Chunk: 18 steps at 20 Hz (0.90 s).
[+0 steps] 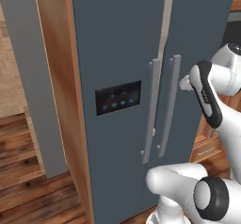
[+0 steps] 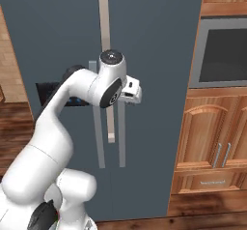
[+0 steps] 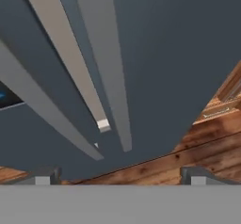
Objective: Open the fridge, remove the orange, lemon, and steak, and place them on any counter.
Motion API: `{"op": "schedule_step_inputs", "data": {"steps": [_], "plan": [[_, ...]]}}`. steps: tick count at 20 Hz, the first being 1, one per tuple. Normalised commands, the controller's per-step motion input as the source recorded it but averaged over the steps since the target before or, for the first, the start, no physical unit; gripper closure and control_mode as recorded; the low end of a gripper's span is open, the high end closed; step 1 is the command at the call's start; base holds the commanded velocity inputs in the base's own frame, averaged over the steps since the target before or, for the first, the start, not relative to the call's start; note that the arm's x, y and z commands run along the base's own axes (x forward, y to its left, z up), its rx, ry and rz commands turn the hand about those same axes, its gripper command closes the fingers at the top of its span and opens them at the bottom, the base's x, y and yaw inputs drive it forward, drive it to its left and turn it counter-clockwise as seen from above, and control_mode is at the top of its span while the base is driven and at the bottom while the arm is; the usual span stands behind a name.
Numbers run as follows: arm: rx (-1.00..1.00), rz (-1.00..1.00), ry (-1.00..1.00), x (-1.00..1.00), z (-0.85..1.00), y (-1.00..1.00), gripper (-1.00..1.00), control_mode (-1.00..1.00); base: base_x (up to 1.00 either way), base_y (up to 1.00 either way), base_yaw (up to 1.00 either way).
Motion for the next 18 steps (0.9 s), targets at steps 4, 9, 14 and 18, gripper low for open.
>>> {"op": "schedule_step_inputs", "data": {"steps": [4,9,14,18], "plan": [[0.01,0.1,-0.17,0.14,-0.24,-0.32,-1.0,-1.0,0.0,0.0,0.0],[0.05,0.13,-0.19,0.3,-0.26,-0.11,-1.0,-1.0,0.0,0.0,0.0],[0.06,0.12,-0.09,0.36,-0.07,0.0,-1.0,-1.0,0.0,0.0,0.0],[0.05,0.09,0.0,0.3,0.0,0.11,-1.0,-1.0,0.0,0.0,0.0]]}}
